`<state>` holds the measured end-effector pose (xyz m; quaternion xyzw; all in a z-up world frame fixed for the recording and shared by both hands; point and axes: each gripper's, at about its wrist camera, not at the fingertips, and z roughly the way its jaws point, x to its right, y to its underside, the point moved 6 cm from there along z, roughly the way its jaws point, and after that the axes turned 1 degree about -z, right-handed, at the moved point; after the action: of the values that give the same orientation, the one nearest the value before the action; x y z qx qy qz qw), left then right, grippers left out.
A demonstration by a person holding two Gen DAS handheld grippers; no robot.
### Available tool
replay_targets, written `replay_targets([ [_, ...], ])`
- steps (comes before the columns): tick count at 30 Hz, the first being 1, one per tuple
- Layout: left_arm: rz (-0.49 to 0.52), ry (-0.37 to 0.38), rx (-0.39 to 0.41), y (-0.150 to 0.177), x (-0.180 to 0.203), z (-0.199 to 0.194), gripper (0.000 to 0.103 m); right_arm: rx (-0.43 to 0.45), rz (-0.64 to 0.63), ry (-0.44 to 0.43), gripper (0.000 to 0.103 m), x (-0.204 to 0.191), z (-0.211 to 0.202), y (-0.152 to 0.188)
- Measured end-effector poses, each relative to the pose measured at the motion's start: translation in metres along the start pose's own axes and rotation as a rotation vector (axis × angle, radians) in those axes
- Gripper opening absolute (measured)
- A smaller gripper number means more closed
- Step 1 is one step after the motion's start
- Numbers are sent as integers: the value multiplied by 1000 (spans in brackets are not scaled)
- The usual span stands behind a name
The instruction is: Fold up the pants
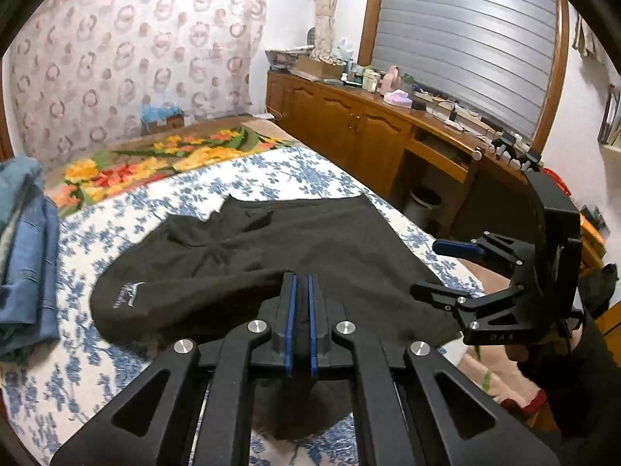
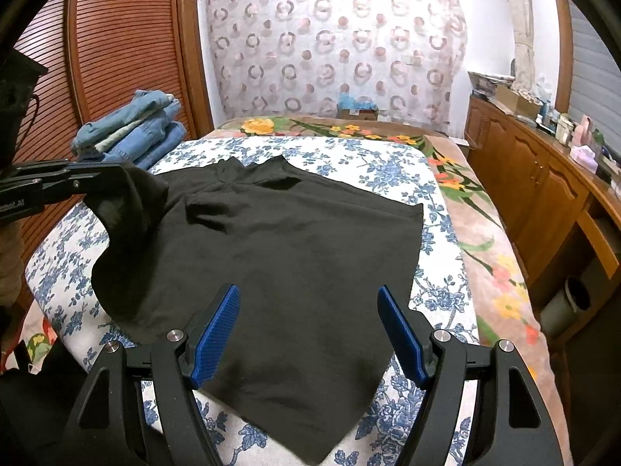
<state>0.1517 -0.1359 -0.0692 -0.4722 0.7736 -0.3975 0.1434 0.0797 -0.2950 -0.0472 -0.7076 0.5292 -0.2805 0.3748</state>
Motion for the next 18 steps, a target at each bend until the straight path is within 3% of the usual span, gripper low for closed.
replay_targets([
  [1, -5, -11, -1, 1, -2, 1, 7, -1, 0, 0, 75, 0, 0, 0],
  [4, -17, -56, -7, 5, -11, 3, 28, -2, -4, -8, 75, -3, 0, 1],
  [6, -22, -74, -9, 8, -17, 2, 49, -1, -6, -14, 75, -6, 1, 0],
  [13, -35, -135, 14, 17, -35, -10, 52, 0, -16, -52, 75, -23, 10, -5],
  [18, -46, -142, -4, 31, -47, -9, 54, -4, -22, -99, 64, -38, 22, -7],
])
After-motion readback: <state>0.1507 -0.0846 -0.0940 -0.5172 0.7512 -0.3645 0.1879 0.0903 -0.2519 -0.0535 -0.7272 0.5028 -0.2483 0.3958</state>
